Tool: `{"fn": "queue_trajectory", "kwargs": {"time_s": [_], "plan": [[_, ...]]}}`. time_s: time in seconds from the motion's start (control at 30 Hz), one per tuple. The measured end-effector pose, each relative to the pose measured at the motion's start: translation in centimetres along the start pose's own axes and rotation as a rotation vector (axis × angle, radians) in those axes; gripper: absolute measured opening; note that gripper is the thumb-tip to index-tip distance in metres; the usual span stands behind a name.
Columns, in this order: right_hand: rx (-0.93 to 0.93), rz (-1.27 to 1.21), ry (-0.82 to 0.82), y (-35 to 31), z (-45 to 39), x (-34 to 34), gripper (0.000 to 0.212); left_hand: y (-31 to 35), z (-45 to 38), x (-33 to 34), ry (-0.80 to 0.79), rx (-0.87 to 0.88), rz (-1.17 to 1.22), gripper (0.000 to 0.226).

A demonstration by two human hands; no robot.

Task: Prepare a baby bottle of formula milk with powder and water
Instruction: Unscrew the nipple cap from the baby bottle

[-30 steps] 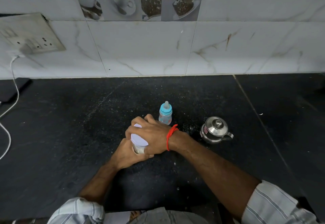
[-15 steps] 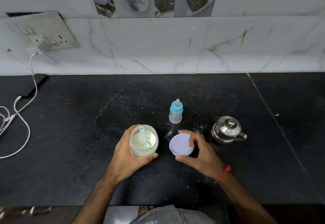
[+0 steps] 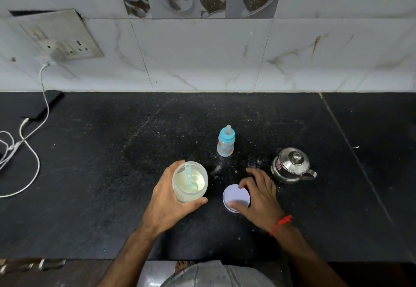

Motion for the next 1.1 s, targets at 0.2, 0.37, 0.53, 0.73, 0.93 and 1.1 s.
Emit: {"fn": "queue_trajectory", "kwargs": {"time_s": [0.2, 0.37, 0.53, 0.73, 0.93, 1.1], "plan": [[-0.003, -0.343, 0.267, -2.6, -6.4, -5.9, 0.054, -2.8, -0.2, 1.0, 0.029, -0.086, 0.060, 0.097], [0.093, -0.466, 0.171, -2.7, -10.8, -5.4, 0.094, -4.7, -0.5, 2.0, 0.028, -0.122, 0.110, 0.107], [0.115, -0.407, 0.116, -2.9, -13.2, -4.7, 0.070, -6.2, -1.3, 1.8, -0.078, -0.139, 0.136, 0.144], [0.100, -0.416, 0.166, -2.6, -13.6, -5.2, 0.049, -6.5, -0.1, -1.1, -0.256, -0.140, 0.104, 0.158], [0.054, -0.464, 0.168, -2.9, -13.7, -5.6, 0.049, -4.3, -6.5, -4.7, -0.130, -0.103, 0.321, 0.047], [0.033, -0.512, 0.183, -5.7, -15.4, -6.5, 0.051, -2.6, -13.1, -2.5, -0.309, 0.016, 0.077, 0.068]]}}
Point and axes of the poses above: each hand's wrist, its own z-axis away from the middle knuckle, its own x-axis out of the palm, y = z × x, the point moved 5 cm from there along -z, towards the middle knuckle, and after that the axes turned 9 degrees about -y, right-handed, at the moved point
